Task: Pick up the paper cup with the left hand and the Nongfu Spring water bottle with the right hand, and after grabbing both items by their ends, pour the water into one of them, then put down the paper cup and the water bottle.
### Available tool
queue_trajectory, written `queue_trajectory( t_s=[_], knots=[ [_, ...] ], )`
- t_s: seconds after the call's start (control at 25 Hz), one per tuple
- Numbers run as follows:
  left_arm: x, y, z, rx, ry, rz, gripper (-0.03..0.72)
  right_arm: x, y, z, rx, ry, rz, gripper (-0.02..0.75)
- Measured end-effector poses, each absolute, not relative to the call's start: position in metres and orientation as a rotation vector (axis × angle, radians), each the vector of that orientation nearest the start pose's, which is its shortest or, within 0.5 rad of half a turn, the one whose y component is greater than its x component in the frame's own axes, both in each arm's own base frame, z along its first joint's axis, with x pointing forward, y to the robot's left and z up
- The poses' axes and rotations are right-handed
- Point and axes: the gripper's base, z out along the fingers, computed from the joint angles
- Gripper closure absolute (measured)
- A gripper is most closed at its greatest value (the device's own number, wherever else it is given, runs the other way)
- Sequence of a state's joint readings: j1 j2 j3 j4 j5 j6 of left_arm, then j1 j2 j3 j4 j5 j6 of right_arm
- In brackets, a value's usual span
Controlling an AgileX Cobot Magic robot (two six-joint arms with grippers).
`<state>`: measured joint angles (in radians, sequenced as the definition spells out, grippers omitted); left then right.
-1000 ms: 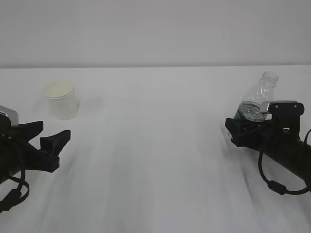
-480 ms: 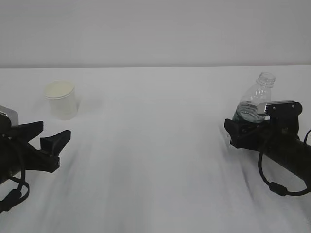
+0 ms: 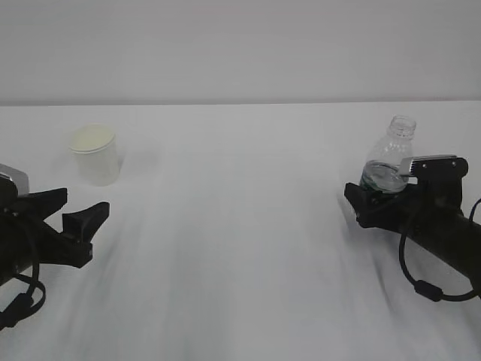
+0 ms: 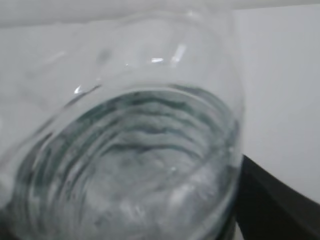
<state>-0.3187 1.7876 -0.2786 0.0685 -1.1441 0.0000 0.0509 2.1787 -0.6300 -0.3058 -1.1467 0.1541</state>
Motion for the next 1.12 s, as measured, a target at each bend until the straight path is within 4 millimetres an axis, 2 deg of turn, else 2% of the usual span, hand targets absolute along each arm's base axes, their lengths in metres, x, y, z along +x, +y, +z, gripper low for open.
queue_trajectory(
  t_s=[0.44, 0.8, 1.12],
  knots=[
    [0.2306, -0.0821, 0.1204, 0.364, 1.822, -0.260, 0.174, 0.3271, 0.0417, 0.0591, -0.214, 1.877, 0.314, 0.120],
    [0.2306, -0.0821, 0.1204, 0.364, 1.822, -0.260, 0.175, 0.3275, 0.0418, 0.0594, -0.217, 1.875, 0.315, 0.250],
    [0.2306, -0.0821, 0.1204, 0.364, 1.822, -0.260, 0.175, 0.3272, 0.0426, 0.0593, -0.252, 1.870, 0.302, 0.277]
  ],
)
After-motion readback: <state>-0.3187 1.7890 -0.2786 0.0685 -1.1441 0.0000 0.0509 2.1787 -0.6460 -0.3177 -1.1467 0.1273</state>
